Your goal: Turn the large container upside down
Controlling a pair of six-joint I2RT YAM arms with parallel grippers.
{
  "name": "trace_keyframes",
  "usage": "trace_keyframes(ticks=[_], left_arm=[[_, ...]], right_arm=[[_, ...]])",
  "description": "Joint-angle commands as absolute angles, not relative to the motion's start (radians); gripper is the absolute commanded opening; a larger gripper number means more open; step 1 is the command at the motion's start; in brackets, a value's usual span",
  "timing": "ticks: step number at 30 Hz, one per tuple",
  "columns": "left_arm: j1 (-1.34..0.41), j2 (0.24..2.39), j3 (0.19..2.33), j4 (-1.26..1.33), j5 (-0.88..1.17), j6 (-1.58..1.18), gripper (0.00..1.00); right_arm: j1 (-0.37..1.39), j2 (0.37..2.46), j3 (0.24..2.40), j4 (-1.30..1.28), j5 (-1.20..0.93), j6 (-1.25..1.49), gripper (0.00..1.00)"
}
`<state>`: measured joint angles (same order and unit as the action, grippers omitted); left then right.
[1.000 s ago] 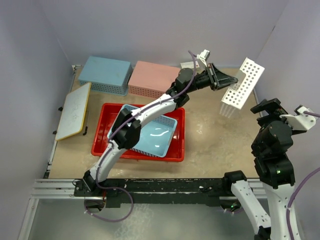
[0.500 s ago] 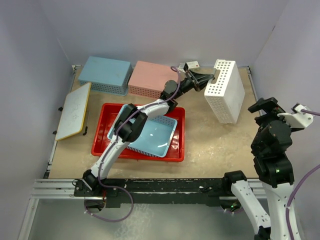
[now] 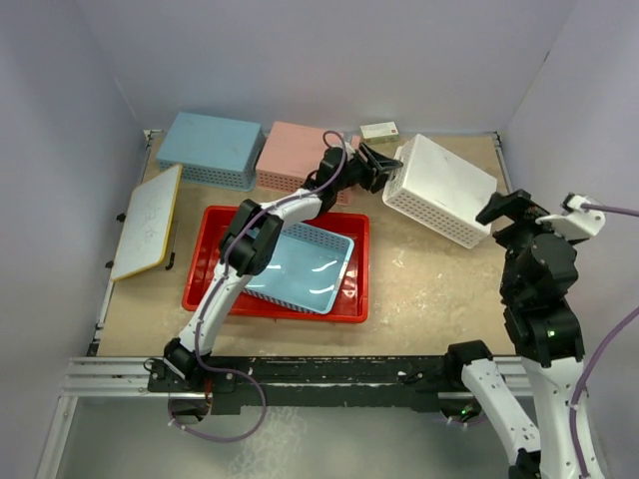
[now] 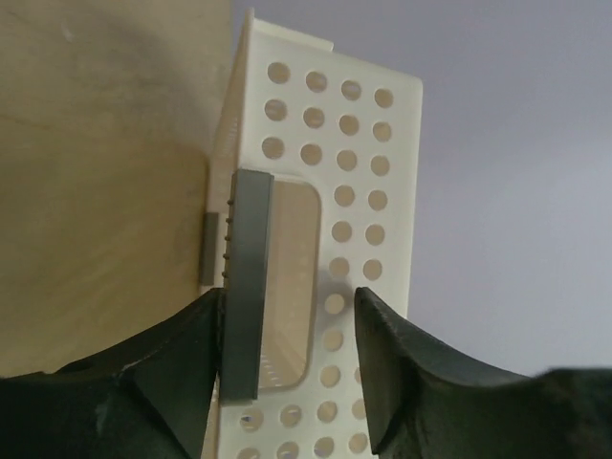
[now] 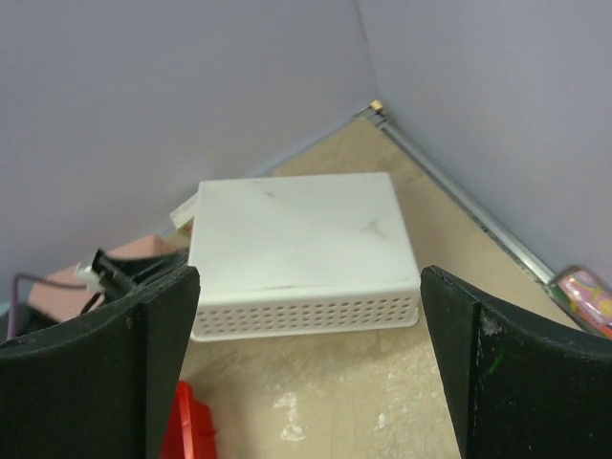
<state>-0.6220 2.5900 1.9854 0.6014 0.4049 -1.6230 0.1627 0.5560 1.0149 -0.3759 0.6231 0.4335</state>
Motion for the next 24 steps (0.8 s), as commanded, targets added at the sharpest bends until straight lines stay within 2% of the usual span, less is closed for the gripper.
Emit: trace_keyframes(ticks=[1, 3, 7, 11, 17, 24], left_arm=[[-0.627, 2.534, 2.152, 0.233, 0.404, -1.291, 0.59], [-0.626, 2.53, 2.19, 0.116, 0.38, -1.209, 0.64], [-0.626, 2.513, 2.254, -0.062, 0.293, -1.025, 0.65], [-0.627, 2.496, 2.3, -0.176, 0.231, -0.912, 0.66], [-0.63, 2.441, 2.302, -0.27, 0.16, -0.804, 0.67], [-0.65, 2.314, 2.299, -0.332, 0.113, -0.72, 0.68]], right_arm=[[0.166, 0.618, 1.031, -0.358, 0.384, 0.353, 1.0], [0.166, 0.673, 1.061, -0.418, 0.328, 0.35, 1.0], [0.166, 0.815, 1.103, -0.58, 0.248, 0.451, 1.0], [0.166, 0.938, 1.044, -0.674, 0.177, 0.577, 1.0], [0.166, 0.929, 0.851, -0.617, 0.144, 0.671, 1.0], [0.166, 0.968, 0.737, -0.483, 0.151, 0.717, 1.0]])
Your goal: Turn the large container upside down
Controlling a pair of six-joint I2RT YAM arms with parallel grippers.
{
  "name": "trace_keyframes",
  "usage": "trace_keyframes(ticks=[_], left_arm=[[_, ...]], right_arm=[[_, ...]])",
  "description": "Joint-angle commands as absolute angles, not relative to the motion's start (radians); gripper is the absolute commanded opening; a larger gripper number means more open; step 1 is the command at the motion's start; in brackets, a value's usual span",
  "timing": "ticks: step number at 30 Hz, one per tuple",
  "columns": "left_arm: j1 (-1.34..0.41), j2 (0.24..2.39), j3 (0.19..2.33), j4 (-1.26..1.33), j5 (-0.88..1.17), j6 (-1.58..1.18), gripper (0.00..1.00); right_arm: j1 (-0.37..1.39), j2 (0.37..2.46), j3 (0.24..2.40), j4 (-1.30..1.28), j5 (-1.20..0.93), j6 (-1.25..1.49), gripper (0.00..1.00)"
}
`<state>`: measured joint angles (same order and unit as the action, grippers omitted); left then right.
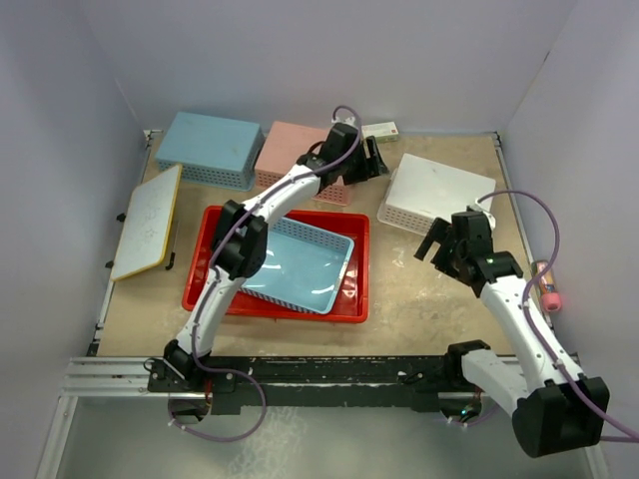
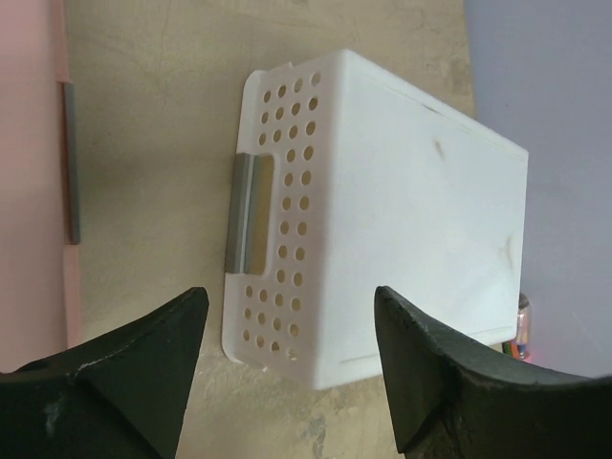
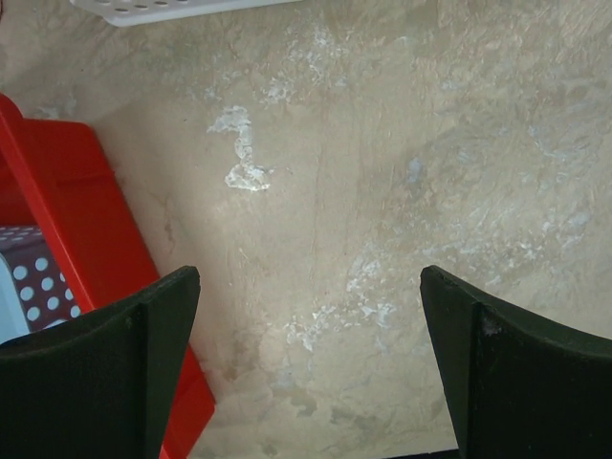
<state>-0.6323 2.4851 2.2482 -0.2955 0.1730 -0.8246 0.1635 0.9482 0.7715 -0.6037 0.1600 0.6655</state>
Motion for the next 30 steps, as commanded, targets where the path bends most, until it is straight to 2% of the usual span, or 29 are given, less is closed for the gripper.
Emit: trace_keyframes(ticks=[1, 5, 10, 15, 19, 25, 30], left_arm=[[-0.656, 2.282, 2.292, -0.346, 0.105, -0.701, 0.68], [-0.681, 2.103, 2.168, -0.359, 0.062, -0.631, 0.68], [-0.696, 1.817, 1.851, -0.291, 0.032, -0.578, 0.68], [-0.706, 1.603, 1.578, -0.301, 0.017, -0.551, 0.68], [-0.759, 1.501, 1.429, -0.438, -0.084, -0.514, 0.69], [-0.92, 1.357, 1.22, -0.416, -0.192, -0.614, 0.7], [-1.041, 1.369, 1.199, -0.424, -0.347, -0.641, 0.7]], right_arm=[[0.166, 0.985, 0.724, -0.45, 0.158, 0.717, 1.0], [0.165, 1.104, 0.724, -0.333, 0.205, 0.714, 1.0], [0.15, 1.281, 0.764, -0.158, 0.301, 0.706, 1.0], [0.085, 1.513, 0.956, -0.129, 0.294, 0.699, 1.0], [0.076, 1.679, 1.128, -0.121, 0.345, 0.672, 1.0], [0.057, 1.908, 1.423, -0.163, 0.365, 0.623, 1.0], [0.057, 1.891, 1.492, -0.198, 0.326, 0.618, 1.0]])
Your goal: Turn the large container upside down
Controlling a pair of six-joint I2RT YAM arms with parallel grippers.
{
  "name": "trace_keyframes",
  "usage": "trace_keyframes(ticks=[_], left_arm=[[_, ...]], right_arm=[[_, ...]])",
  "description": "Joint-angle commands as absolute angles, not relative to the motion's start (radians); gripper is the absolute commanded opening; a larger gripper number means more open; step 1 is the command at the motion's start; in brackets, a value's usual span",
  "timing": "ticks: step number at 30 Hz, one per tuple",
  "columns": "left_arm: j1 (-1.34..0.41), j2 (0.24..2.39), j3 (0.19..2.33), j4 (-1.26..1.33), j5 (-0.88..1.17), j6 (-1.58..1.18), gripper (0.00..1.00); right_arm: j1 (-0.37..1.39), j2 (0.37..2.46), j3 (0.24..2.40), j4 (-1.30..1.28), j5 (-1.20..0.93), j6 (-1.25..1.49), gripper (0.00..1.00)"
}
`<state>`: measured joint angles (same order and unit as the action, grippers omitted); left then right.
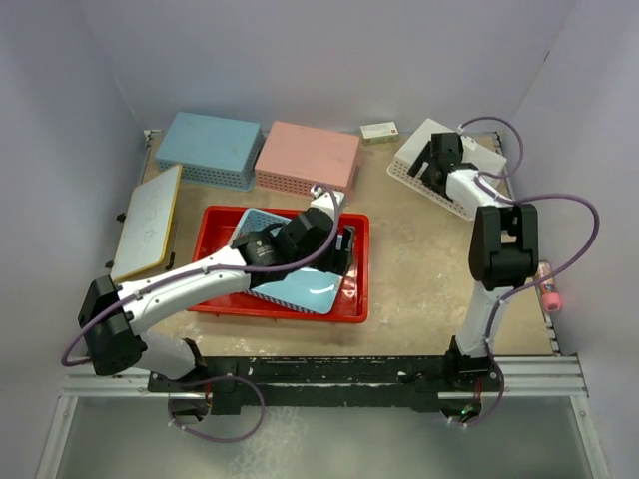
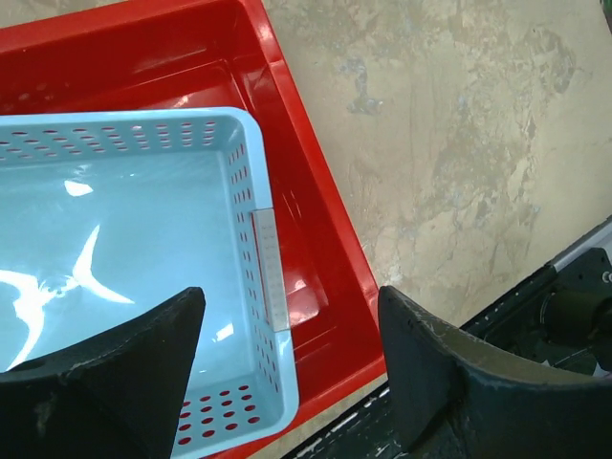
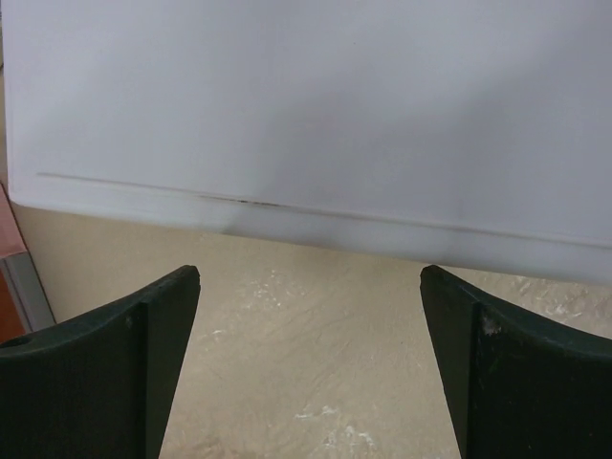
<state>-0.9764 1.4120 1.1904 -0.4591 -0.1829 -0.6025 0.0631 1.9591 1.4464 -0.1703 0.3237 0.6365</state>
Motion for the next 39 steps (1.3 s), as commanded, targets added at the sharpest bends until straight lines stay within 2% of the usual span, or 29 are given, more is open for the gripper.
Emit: trace_keyframes(ticks=[1, 9, 14, 16, 20, 24, 25, 29, 34, 39], left_arm=[[-1.059, 1.384, 1.201, -0.429, -0.37, -0.641, 0.7], [-1.158, 1.593, 1.262, -0.505, -0.607, -0.624, 0.71], [-1.161, 1.682, 1.251, -0.463, -0.6, -0.639, 0.7], [-1.161, 1.708, 1.234, -0.431, -0.599, -0.648, 0.66], [-1.162, 1.765, 1.283, -0.501, -0.638, -0.647, 0.38], [-1.163, 1.754, 1.331, -0.559, -0.68, -0.638, 0.02], [-1.163, 1.74, 1.343, -0.574, -0.684, -0.635, 0.0], [-1.162, 1.65, 1.445, -0.659, -0.661, -0.603, 0.0], [-1.16, 1.581, 1.716, -0.861, -0.679, -0.552, 0.0], [-1.11, 1.541, 1.918, -0.783, -0.48, -0.559, 0.0]], right_arm=[[0.057, 1.858, 1.471, -0.174, 0.312, 0.62, 1.0], [0.058, 1.506, 1.18, -0.125, 0.174, 0.628, 1.0], [0.058, 1.301, 0.968, -0.141, 0.116, 0.648, 1.0], [0.059, 1.251, 0.921, -0.158, 0.081, 0.651, 1.0], [0.058, 1.184, 0.827, -0.185, 0.106, 0.654, 1.0], [0.058, 1.146, 0.813, -0.248, 0.096, 0.659, 1.0], [0.058, 1.138, 0.816, -0.255, 0.102, 0.658, 1.0], [0.058, 1.109, 0.857, -0.272, 0.095, 0.66, 1.0], [0.058, 1.067, 0.962, -0.281, 0.068, 0.678, 0.99], [0.058, 1.001, 1.032, -0.296, 0.04, 0.724, 0.99]])
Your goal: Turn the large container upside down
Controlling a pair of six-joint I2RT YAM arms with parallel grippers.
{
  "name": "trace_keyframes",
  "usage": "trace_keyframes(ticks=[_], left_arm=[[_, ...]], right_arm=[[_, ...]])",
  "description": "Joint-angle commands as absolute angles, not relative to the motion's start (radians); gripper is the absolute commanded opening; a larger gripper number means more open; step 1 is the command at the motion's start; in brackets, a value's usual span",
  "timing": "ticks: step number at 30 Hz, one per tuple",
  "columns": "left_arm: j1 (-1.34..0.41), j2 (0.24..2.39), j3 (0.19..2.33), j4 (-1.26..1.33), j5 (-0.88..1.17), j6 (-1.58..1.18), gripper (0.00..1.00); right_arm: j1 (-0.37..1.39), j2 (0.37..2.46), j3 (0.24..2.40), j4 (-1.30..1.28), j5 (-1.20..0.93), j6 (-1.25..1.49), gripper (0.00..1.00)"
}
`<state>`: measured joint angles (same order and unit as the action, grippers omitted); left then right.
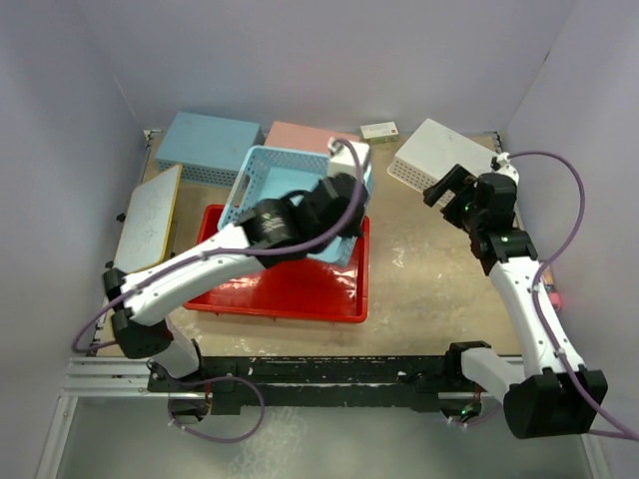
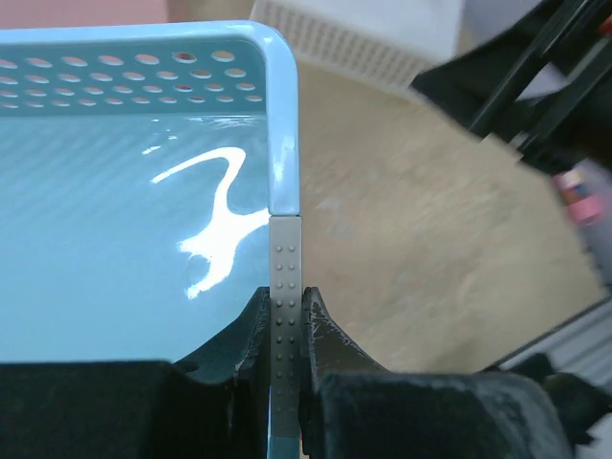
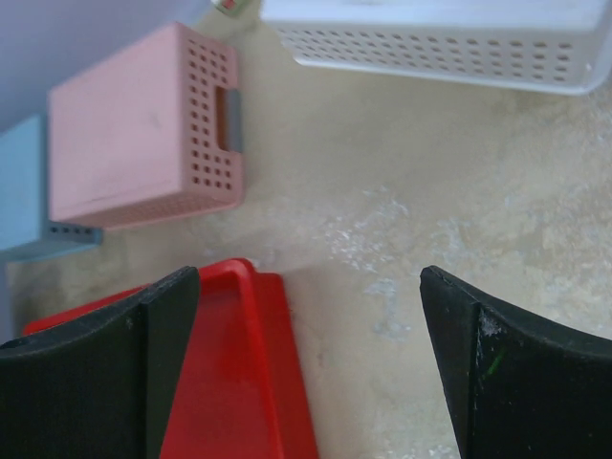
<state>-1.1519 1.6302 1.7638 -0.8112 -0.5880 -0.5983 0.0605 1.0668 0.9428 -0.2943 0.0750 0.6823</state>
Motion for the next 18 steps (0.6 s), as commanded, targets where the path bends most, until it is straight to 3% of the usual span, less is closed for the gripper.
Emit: trace_keyframes(ticks=[1, 8, 13, 18], left_arm=[[-1.091, 1.545, 1.946, -0.746, -0.422, -0.573, 0.0], [-0.951, 1.567, 1.899, -0.308, 0.047, -0.785, 0.0], [-0.944, 1.595, 1.845, 0.059, 0.232, -0.978, 0.0], [-0.919, 1.669, 1.691, 0.489, 0.351, -1.292, 0.0]], right_arm=[[0.058, 0.986, 1.052, -0.308, 0.036, 0.728, 0.99], [0.058, 0.886, 1.272, -0.389, 0.117, 0.709, 0.99], [0.058, 0.87, 1.457, -0.455, 0.246, 0.636, 1.0], [0.064, 0.821, 1.48, -0.402, 0.324, 0.594, 0.99]])
